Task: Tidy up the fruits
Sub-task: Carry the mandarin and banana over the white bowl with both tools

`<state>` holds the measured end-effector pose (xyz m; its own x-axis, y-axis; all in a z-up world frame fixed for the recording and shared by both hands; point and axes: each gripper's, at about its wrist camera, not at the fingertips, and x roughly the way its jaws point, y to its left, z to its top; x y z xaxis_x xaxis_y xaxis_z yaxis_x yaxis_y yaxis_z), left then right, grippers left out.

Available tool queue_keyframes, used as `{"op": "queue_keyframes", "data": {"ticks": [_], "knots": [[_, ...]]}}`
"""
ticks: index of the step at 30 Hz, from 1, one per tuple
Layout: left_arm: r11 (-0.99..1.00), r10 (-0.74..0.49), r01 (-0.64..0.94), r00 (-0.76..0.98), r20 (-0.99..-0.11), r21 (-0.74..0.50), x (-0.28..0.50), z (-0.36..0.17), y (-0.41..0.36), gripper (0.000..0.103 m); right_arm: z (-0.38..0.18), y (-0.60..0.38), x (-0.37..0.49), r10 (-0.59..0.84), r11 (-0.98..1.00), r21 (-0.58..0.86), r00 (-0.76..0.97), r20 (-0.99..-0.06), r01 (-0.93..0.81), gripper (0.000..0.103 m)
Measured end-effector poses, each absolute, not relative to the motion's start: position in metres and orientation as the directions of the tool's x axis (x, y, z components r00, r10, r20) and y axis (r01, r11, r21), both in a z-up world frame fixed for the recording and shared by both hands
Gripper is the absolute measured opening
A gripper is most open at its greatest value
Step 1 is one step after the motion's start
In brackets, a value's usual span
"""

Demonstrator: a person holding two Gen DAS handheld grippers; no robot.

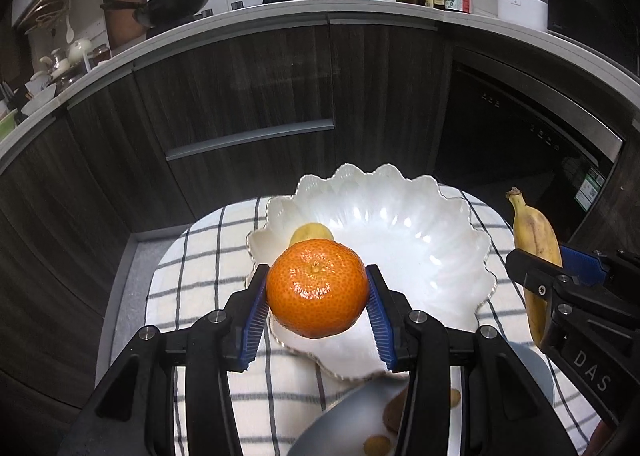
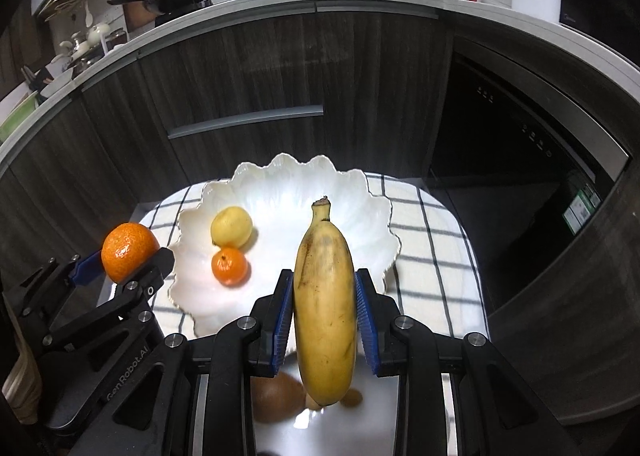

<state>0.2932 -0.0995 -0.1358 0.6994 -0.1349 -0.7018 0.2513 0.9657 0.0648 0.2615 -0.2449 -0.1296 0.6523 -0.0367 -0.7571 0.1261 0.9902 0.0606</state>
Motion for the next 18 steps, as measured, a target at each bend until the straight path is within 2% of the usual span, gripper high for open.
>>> {"op": "queue_keyframes", "data": {"ticks": [18], "knots": [[0.949,-0.167,0.311,0.643,-0.747,0.055,0.363,-0.183,-0.122,0.046,-0.177,-0.257,0.329,-0.016,0.987,0.079,0.582,-0.813,0.139,0.031]]}}
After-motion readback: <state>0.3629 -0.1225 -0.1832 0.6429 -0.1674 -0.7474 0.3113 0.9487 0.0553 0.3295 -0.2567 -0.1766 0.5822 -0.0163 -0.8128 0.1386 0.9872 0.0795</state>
